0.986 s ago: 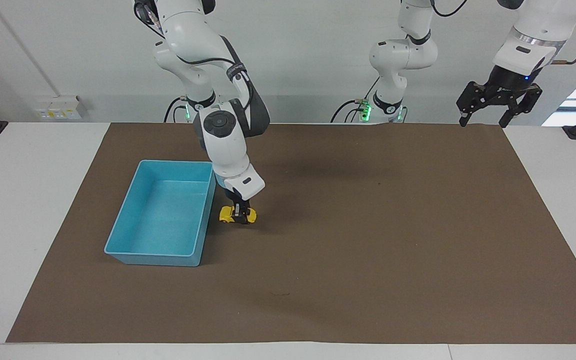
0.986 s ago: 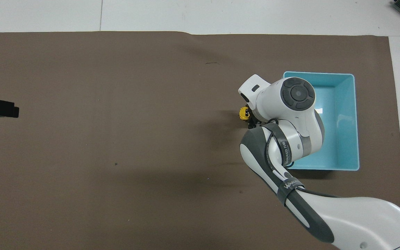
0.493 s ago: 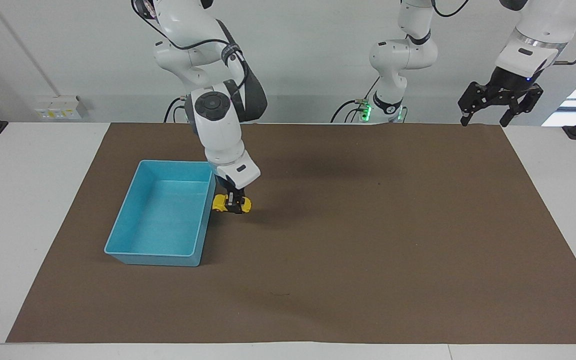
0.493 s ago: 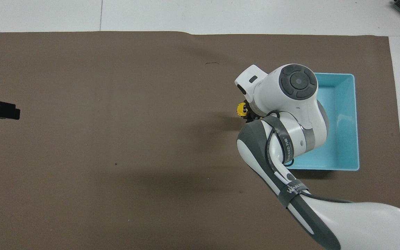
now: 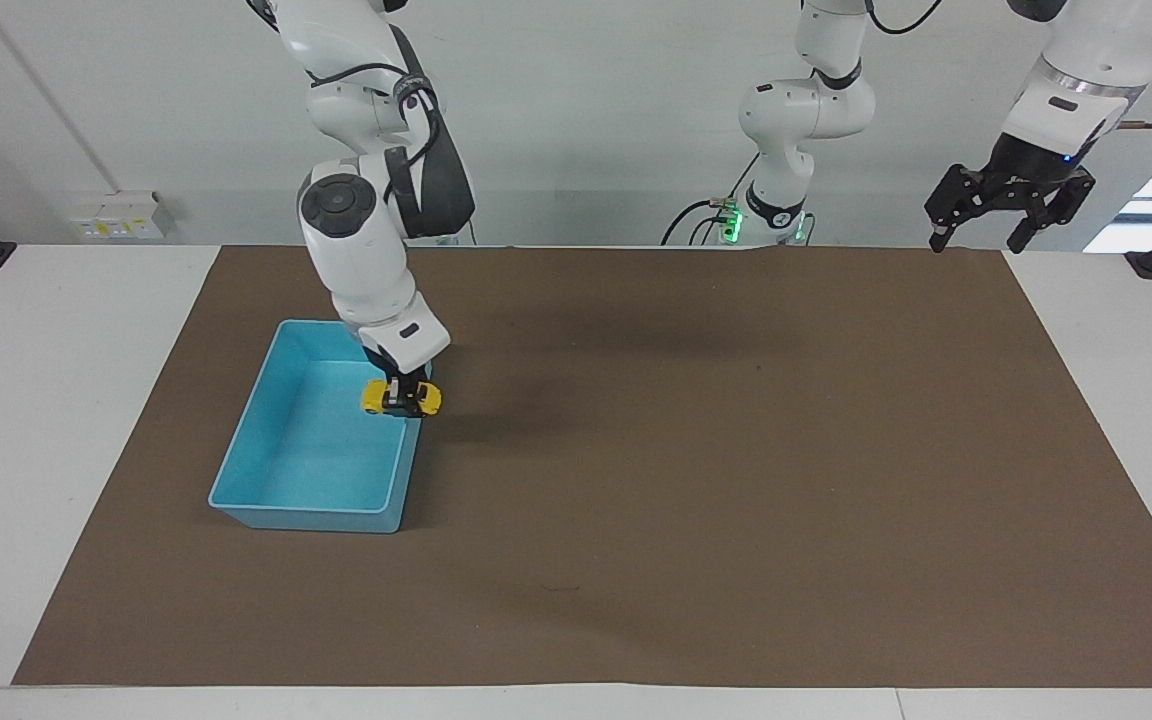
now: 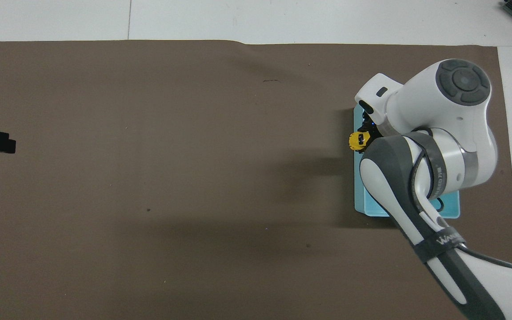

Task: Wind up and store yellow beetle car
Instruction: 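Lift the car with the right gripper and carry it over the box, then lower the car into the blue box and open the right gripper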

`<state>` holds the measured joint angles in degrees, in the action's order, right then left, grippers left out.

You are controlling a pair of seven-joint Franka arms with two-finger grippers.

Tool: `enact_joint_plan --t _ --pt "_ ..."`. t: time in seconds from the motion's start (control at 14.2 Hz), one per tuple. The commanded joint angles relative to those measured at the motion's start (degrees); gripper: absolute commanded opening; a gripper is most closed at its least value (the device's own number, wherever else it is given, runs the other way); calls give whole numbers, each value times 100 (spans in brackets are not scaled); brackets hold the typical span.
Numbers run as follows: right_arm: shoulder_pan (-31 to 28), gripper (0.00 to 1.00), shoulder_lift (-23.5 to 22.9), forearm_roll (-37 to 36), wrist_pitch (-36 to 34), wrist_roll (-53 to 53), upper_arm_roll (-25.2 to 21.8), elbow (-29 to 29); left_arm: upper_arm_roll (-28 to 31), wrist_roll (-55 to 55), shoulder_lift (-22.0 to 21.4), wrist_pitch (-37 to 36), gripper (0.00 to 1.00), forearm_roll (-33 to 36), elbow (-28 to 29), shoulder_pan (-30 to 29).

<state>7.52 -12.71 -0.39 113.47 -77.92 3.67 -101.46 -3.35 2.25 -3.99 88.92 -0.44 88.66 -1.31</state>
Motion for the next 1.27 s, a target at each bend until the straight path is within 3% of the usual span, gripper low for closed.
enact_joint_plan --t 0.0,0.21,0.56,1.2 --pt "-241 15 321 -58 113 -459 47 -514 -52 -14 -85 -68 100 -79 72 -89" --pt "-514 15 506 -58 131 -680 38 -882 -52 -14 -85 -68 100 -79 72 -89" --pt "-761 15 840 -154 728 -944 29 -1595 -52 -14 -85 -68 100 -79 72 -89" --pt "-1033 15 867 -181 1722 -1489 38 -2237 -52 -5 -76 -68 100 -79 72 -89"
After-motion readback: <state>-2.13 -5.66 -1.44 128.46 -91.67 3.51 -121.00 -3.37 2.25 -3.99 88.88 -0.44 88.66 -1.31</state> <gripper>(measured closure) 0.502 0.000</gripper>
